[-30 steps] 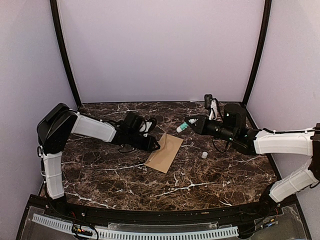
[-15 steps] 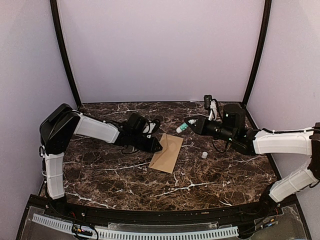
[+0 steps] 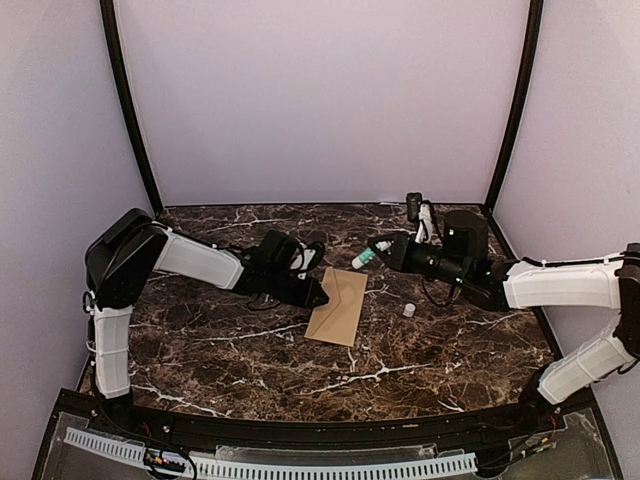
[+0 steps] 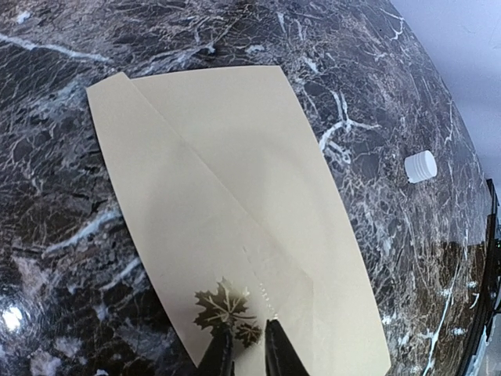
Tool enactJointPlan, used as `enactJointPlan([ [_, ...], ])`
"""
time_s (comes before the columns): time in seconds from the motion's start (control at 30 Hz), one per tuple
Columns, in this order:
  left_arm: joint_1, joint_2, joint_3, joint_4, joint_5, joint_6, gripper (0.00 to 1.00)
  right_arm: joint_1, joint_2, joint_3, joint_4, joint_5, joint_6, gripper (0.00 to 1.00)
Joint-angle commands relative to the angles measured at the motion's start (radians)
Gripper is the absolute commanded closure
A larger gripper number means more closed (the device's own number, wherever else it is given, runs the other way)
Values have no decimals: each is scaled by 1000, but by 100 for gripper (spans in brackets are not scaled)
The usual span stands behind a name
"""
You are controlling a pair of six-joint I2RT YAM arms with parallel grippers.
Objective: Place the letter into the envelope and seal it
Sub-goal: Place the solid glue at the center of the board.
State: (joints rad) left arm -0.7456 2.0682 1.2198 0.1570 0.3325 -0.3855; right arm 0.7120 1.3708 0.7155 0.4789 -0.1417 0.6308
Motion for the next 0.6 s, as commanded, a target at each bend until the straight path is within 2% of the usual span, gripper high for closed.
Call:
enactJointPlan([
  [0.0,-11,0,28,29,18,-7,85,-7,7,-14,54,-1,10,100],
  [0.57,-36,60,86,105,63,-35,85,-9,20,-34,67,19,23,100],
])
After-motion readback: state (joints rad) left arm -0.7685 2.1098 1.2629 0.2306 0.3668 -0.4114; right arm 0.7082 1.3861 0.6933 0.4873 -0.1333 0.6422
